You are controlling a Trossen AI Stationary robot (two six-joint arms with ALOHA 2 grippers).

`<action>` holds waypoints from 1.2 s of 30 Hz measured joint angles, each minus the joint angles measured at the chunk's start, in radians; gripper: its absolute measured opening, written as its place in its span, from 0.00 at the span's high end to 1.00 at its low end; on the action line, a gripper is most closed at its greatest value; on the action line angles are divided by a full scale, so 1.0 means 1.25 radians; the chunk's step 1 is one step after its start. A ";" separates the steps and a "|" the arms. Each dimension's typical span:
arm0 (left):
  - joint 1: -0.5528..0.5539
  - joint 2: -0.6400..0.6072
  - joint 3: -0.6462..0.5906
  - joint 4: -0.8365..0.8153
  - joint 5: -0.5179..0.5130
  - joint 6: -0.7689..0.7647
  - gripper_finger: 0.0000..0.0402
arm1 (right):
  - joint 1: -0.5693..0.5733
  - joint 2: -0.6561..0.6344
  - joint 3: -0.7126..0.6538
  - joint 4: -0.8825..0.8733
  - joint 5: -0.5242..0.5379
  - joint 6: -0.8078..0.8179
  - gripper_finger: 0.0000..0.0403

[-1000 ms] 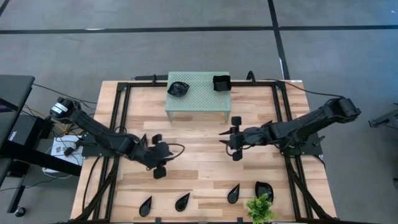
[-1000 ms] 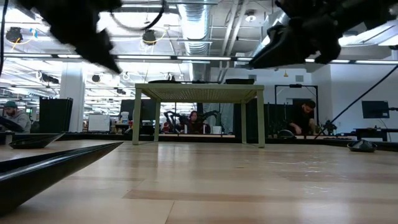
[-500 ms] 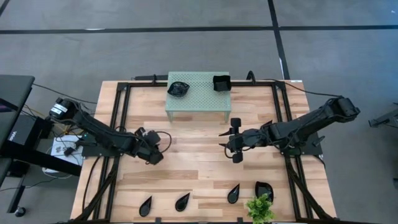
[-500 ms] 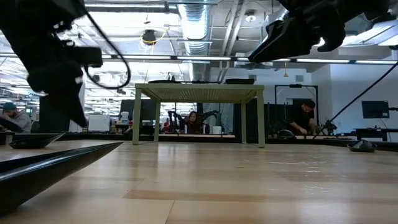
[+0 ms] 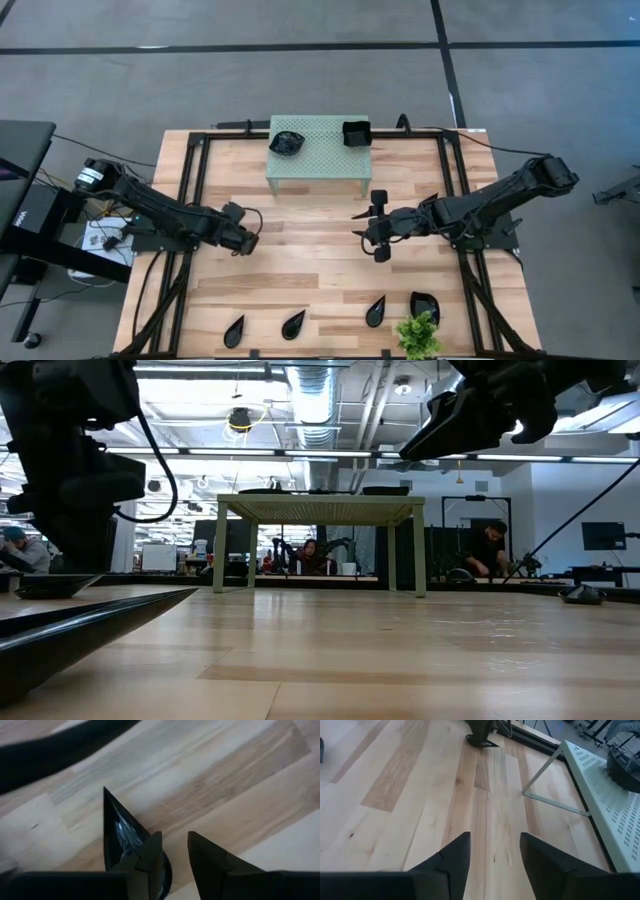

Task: Pick & Place Mini shaped plates
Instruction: Put the drop-shaped plate on the shelf

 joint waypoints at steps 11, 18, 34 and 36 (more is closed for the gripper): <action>0.001 0.001 -0.027 -0.007 -0.005 -0.060 0.76 | 0.000 0.000 0.000 -0.003 0.000 0.001 0.59; 0.001 0.001 -0.046 -0.001 -0.007 -0.083 0.76 | 0.000 0.000 0.000 -0.025 0.000 0.001 0.60; 0.001 0.001 -0.087 0.024 -0.061 -0.107 0.89 | 0.000 0.000 0.000 -0.024 0.000 0.001 0.62; 0.001 0.001 -0.087 0.036 -0.061 -0.101 0.96 | 0.000 0.000 0.000 -0.024 0.000 0.001 0.62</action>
